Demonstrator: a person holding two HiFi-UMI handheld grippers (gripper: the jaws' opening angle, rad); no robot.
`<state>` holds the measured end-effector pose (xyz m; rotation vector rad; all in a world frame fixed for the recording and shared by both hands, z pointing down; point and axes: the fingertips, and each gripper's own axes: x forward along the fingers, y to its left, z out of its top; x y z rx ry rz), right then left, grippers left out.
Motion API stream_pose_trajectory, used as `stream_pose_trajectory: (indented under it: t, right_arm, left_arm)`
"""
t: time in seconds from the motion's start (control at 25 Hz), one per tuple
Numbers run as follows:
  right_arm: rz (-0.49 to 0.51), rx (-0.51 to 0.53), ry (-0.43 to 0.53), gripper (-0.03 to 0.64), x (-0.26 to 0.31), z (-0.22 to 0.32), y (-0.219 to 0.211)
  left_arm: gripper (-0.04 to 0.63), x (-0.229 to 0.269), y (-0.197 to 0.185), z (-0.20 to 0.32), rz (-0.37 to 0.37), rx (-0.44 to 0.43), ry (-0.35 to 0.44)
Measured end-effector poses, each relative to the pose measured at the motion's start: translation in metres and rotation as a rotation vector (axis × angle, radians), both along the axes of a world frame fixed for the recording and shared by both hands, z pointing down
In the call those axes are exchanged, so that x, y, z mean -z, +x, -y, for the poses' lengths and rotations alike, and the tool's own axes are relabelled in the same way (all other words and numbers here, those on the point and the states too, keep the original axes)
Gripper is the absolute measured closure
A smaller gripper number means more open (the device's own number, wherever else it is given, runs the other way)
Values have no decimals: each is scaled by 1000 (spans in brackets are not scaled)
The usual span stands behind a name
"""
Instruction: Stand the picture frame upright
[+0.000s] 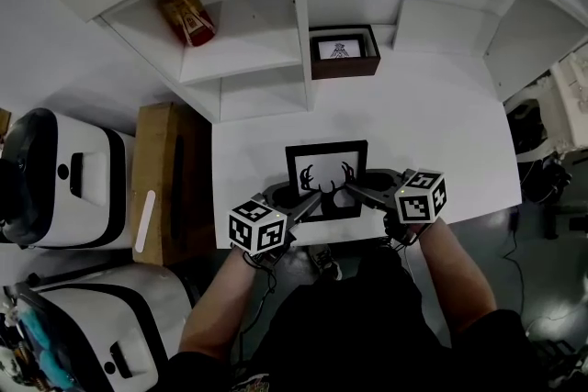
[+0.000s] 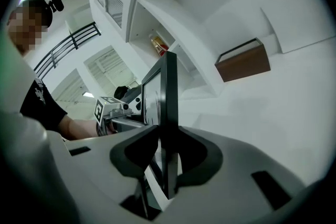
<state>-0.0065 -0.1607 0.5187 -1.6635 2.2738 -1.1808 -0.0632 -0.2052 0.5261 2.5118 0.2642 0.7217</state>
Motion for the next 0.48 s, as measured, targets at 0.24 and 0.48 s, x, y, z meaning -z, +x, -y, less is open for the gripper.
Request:
stream_pose_trajectory:
  t: [0.24, 0.48]
  right_arm:
    - [-88, 32, -13, 518, 5, 15, -3]
    - [-173, 56, -13, 517, 9, 35, 9]
  left_arm:
    - [405, 0, -1, 19, 40, 0, 124]
    - [396, 1, 12, 41, 56, 6, 193]
